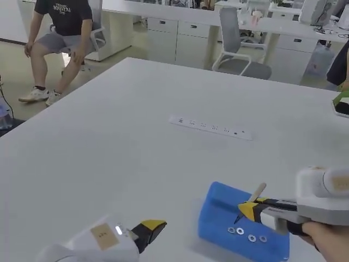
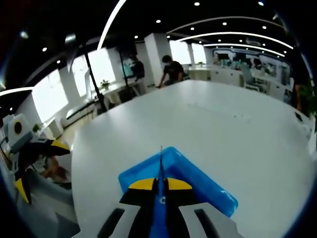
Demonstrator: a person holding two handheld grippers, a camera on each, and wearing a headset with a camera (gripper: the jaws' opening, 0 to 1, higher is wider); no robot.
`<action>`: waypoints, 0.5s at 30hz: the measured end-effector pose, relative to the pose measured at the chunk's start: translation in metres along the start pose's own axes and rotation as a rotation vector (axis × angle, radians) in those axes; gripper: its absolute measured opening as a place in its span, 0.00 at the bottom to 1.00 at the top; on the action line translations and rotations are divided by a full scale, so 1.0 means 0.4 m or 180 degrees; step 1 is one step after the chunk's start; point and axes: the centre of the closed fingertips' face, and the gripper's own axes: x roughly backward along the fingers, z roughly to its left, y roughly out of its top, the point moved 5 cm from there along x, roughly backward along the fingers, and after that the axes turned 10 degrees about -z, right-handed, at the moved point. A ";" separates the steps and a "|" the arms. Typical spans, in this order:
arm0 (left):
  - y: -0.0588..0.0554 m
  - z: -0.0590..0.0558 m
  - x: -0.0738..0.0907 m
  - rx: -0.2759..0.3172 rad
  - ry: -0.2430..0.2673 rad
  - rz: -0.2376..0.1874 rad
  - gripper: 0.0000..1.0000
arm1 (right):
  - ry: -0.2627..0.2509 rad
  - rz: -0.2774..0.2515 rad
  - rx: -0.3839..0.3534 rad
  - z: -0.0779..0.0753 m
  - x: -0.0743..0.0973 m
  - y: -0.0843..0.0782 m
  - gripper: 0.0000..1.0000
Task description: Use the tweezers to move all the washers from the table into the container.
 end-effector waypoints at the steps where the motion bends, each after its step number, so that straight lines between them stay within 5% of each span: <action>1: 0.000 -0.001 0.000 0.0000 -0.0001 0.0000 0.86 | 0.0004 -0.0007 0.0007 0.003 0.003 0.002 0.04; 15: -0.002 -0.009 -0.006 -0.0008 -0.0034 0.0019 0.86 | 0.0064 -0.0182 0.0089 0.050 0.049 0.032 0.04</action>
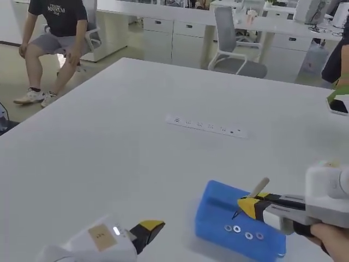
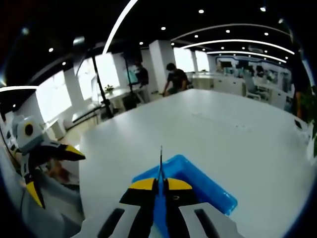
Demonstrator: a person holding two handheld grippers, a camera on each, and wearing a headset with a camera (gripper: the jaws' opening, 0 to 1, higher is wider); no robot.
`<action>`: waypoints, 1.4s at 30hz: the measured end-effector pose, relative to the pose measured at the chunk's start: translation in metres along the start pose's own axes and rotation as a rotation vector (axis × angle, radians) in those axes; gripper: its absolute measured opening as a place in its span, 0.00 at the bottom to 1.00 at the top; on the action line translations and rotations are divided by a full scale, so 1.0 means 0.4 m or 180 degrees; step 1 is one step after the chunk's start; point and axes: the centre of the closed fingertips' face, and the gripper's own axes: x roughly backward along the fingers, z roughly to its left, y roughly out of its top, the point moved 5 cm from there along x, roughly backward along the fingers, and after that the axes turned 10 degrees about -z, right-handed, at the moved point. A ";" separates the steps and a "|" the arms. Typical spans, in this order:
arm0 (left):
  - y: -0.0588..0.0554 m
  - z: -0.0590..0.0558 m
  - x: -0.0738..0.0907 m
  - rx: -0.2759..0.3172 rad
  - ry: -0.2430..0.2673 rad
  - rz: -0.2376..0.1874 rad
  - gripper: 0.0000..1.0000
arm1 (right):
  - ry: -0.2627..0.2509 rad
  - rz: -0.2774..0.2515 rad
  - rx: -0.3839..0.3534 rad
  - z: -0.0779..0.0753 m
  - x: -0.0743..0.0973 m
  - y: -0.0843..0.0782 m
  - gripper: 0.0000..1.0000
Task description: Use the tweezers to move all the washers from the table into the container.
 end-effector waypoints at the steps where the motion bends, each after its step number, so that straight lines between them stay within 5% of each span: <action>1: 0.000 -0.001 -0.001 0.0000 -0.0001 0.0001 0.86 | 0.0011 -0.0010 -0.0003 0.005 0.003 0.001 0.04; 8: -0.002 -0.008 -0.007 -0.0002 -0.0024 0.0020 0.86 | 0.0119 -0.0068 -0.0016 0.035 0.029 -0.002 0.04; 17: -0.004 -0.012 -0.014 -0.0027 -0.0072 0.0048 0.85 | 0.0397 0.0098 -0.0131 0.078 0.026 -0.068 0.04; 29: -0.005 -0.010 -0.007 -0.0034 -0.0063 0.0060 0.85 | 0.0522 0.0420 -0.0002 0.098 -0.002 -0.150 0.04; 42: -0.002 -0.013 -0.006 -0.0055 -0.0075 0.0077 0.84 | 0.0486 0.0565 0.0096 0.092 -0.002 -0.177 0.04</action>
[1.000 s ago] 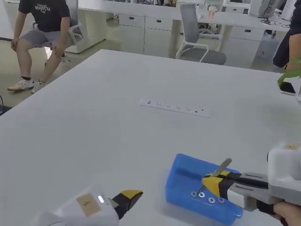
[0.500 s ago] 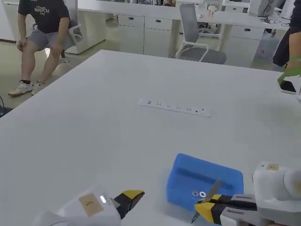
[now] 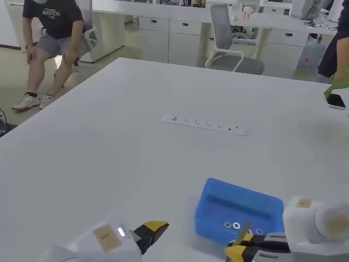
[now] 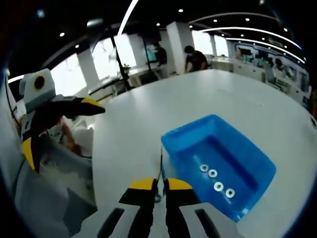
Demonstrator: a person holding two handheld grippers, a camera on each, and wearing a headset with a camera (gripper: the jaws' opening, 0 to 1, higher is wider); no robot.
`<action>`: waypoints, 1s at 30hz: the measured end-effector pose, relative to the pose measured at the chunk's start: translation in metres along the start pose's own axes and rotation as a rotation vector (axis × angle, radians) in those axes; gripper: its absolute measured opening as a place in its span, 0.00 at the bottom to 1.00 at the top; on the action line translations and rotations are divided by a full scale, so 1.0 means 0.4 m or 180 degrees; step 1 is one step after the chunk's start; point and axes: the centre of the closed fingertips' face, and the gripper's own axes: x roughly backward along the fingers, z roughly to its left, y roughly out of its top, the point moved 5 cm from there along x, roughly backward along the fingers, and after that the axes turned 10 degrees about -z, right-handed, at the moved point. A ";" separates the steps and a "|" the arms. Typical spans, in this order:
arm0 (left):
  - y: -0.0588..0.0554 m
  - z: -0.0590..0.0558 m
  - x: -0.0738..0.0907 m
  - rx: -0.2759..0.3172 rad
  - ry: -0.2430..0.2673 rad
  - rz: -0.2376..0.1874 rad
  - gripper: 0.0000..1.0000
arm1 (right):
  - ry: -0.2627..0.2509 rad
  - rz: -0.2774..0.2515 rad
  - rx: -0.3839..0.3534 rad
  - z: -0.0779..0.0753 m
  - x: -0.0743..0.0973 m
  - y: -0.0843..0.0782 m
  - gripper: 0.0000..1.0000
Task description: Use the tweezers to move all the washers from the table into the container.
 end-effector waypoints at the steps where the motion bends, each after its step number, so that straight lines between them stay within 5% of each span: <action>1: 0.001 0.000 0.000 -0.0001 -0.0001 0.0001 0.84 | 0.0004 -0.0020 -0.0008 0.000 0.000 0.000 0.04; 18: 0.000 -0.012 0.006 -0.0012 -0.0016 0.0022 0.83 | 0.0060 0.0108 0.0261 0.011 0.004 -0.004 0.04; 30: 0.004 -0.014 0.009 -0.0055 -0.0032 0.0018 0.82 | 0.0412 0.0476 0.0829 0.022 -0.010 0.011 0.04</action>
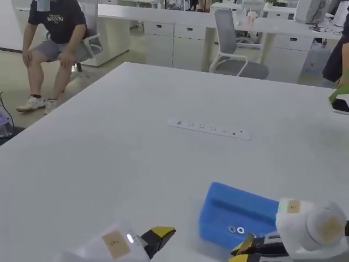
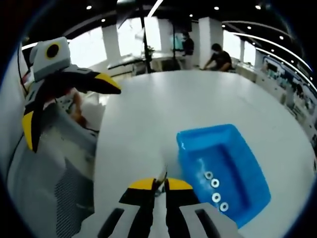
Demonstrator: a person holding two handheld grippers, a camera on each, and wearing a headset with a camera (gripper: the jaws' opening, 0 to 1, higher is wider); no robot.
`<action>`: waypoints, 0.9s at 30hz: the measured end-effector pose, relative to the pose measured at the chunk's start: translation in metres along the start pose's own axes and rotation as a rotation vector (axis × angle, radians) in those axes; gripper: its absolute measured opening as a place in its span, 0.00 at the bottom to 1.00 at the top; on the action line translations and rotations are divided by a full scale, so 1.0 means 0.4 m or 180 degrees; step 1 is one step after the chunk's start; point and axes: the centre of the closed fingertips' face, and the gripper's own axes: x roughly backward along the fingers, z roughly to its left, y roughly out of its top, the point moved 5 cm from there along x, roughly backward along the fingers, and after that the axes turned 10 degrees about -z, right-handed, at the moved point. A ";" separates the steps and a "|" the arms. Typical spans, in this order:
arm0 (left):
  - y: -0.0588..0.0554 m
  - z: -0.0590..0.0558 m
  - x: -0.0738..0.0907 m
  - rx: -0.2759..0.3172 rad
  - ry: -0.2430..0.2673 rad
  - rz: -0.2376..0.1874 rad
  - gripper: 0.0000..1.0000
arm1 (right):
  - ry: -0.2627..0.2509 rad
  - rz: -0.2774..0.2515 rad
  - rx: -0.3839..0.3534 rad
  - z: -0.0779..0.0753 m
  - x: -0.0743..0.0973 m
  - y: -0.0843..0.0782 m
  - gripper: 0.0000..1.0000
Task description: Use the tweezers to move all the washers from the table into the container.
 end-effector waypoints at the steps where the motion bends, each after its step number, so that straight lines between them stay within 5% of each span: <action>1: 0.000 0.000 0.001 -0.0002 0.0001 0.0004 0.82 | 0.0018 0.0011 0.0020 0.001 -0.001 0.001 0.04; 6: -0.005 0.005 0.007 -0.0006 0.0012 0.0011 0.82 | 0.0028 0.0162 0.0323 -0.002 -0.006 0.001 0.05; 17: -0.002 0.021 0.013 0.0007 0.0059 -0.0006 0.82 | 0.0010 0.0088 0.0353 0.005 -0.005 0.002 0.05; 27: -0.003 0.017 0.009 0.0008 0.0040 -0.0009 0.82 | -0.0029 -0.0030 0.0070 0.007 -0.008 -0.001 0.02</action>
